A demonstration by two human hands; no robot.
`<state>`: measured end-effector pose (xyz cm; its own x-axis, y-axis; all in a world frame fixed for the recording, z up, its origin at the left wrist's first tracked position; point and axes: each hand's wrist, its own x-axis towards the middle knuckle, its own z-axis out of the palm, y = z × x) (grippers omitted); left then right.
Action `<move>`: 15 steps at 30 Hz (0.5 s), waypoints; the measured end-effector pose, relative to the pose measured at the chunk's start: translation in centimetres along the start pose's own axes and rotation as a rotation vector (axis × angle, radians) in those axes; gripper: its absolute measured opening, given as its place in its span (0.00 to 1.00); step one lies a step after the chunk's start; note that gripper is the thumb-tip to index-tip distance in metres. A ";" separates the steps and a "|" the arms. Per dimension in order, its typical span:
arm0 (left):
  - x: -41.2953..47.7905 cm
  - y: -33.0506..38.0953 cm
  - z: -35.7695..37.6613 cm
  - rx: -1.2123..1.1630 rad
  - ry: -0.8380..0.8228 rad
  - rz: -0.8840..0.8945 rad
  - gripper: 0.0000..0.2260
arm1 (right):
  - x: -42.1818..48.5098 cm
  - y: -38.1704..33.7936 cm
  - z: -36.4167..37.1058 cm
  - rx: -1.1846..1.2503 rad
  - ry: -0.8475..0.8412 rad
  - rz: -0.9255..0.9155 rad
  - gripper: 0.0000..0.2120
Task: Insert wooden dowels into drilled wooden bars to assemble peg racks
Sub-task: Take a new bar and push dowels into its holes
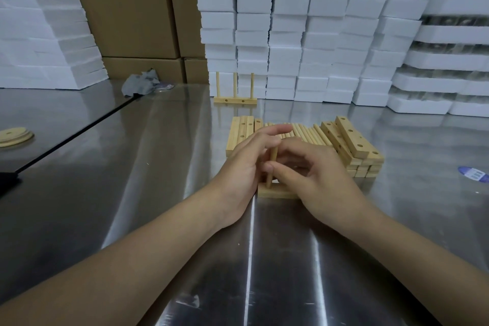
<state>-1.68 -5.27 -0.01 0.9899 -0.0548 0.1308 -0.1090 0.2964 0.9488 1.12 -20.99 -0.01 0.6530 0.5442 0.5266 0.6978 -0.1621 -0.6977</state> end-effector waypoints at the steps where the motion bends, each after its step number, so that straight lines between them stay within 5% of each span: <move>1: 0.1 0.0 0.0 -0.007 -0.002 -0.003 0.20 | 0.0 0.1 0.1 -0.009 -0.003 -0.006 0.01; 15: 0.1 -0.2 0.3 0.071 0.064 0.031 0.17 | 0.0 0.7 0.0 -0.013 -0.026 -0.034 0.04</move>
<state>-1.62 -5.66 -0.07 0.9895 0.0150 0.1435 -0.1431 0.2281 0.9631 1.63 -21.10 -0.53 0.6209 0.5709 0.5372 0.7234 -0.1533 -0.6732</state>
